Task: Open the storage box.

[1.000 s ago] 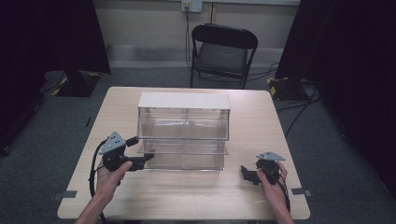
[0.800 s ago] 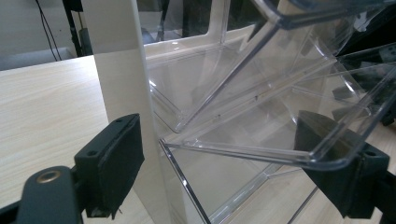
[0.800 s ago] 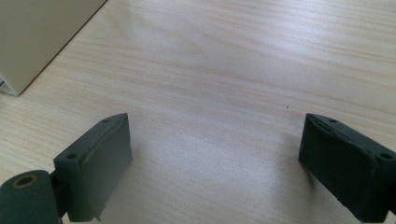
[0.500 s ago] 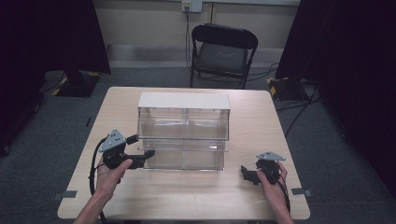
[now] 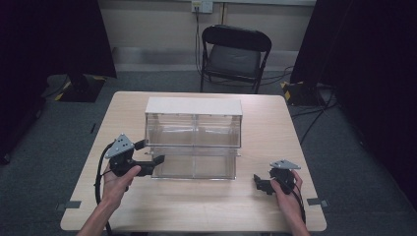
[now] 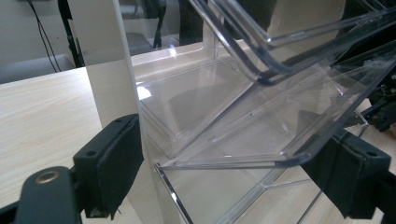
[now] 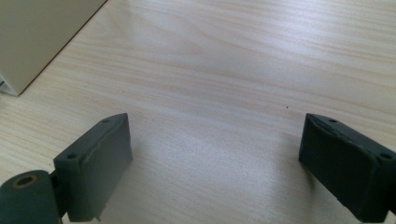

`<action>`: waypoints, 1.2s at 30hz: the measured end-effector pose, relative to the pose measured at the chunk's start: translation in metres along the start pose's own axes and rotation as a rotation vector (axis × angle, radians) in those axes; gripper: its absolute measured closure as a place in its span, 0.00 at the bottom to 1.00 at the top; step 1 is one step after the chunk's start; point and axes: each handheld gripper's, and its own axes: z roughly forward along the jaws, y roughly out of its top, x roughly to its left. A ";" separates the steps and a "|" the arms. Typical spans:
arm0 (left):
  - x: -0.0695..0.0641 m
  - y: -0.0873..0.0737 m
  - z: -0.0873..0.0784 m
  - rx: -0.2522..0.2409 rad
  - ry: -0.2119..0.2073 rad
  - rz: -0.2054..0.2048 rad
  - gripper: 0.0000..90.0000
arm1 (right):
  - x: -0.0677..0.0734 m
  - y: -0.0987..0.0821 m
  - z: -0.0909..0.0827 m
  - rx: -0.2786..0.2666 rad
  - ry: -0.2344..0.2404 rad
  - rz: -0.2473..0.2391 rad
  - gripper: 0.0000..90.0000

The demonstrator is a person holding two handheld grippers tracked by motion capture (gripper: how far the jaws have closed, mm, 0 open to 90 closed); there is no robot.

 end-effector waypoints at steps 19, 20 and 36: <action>-0.001 0.003 0.005 -0.002 -0.012 -0.002 0.16 | 0.000 0.000 0.000 0.000 0.000 0.000 0.10; -0.001 0.004 0.005 -0.008 -0.014 -0.006 0.16 | 0.000 0.000 0.000 0.000 0.000 0.000 0.10; -0.001 0.005 0.007 -0.014 -0.030 -0.026 0.13 | 0.000 0.000 0.000 0.000 -0.001 0.000 0.10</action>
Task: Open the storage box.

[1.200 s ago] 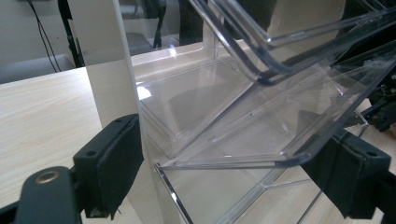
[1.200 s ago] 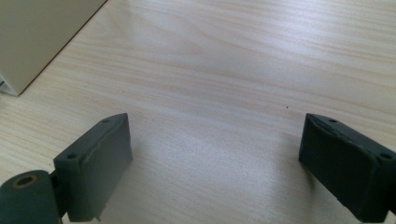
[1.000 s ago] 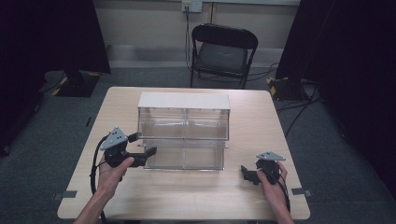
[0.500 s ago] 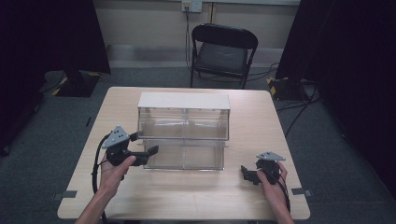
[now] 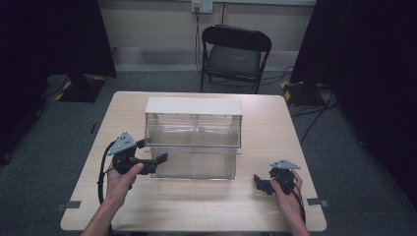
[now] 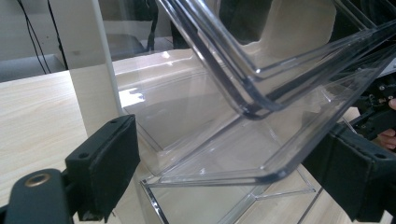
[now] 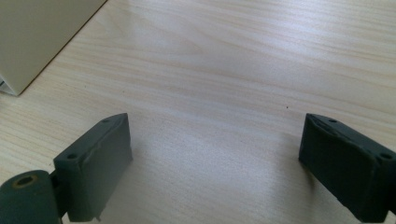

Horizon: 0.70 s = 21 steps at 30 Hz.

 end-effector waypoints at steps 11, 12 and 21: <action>0.000 0.000 0.000 0.001 -0.001 -0.002 0.13 | 0.000 0.000 0.000 0.000 0.001 -0.001 0.10; 0.000 0.000 0.000 0.000 -0.001 -0.002 0.13 | 0.000 0.000 0.000 0.000 0.000 0.000 0.10; 0.000 0.000 0.000 0.003 -0.004 -0.003 0.13 | 0.000 0.000 0.000 0.000 0.000 -0.001 0.10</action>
